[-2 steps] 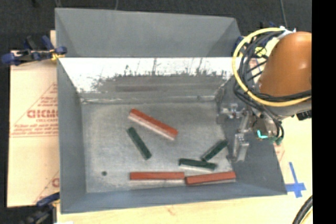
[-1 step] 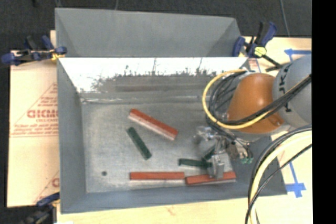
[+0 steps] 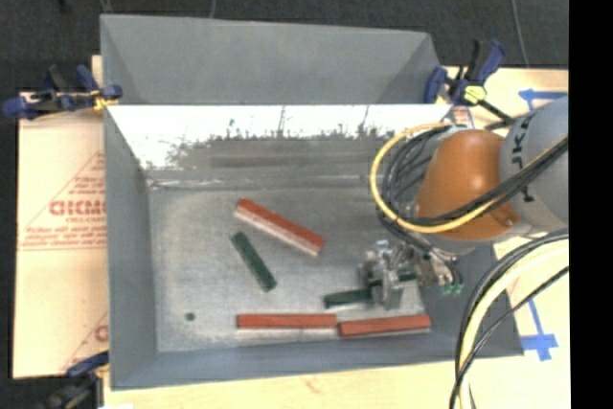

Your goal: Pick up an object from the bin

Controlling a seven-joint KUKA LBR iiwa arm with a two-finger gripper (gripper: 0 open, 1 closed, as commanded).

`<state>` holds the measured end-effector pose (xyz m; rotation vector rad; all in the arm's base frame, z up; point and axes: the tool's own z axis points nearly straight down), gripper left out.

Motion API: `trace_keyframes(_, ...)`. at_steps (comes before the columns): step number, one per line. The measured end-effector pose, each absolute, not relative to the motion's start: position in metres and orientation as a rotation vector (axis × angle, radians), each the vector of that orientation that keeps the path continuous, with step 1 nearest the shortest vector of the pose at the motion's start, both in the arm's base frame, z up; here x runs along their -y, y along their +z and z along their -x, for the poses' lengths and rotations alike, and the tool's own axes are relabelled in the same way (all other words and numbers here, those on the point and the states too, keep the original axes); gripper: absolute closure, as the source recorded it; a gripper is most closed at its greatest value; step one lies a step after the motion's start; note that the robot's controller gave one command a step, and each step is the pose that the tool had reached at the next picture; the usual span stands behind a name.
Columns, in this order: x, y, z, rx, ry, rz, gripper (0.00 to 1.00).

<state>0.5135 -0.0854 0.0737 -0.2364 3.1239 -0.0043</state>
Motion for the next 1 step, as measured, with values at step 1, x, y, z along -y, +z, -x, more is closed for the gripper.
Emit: trace_keyframes(1, 0.0543, 0.2114, -0.5251, -3.118, -0.003, 0.284, 1.0)
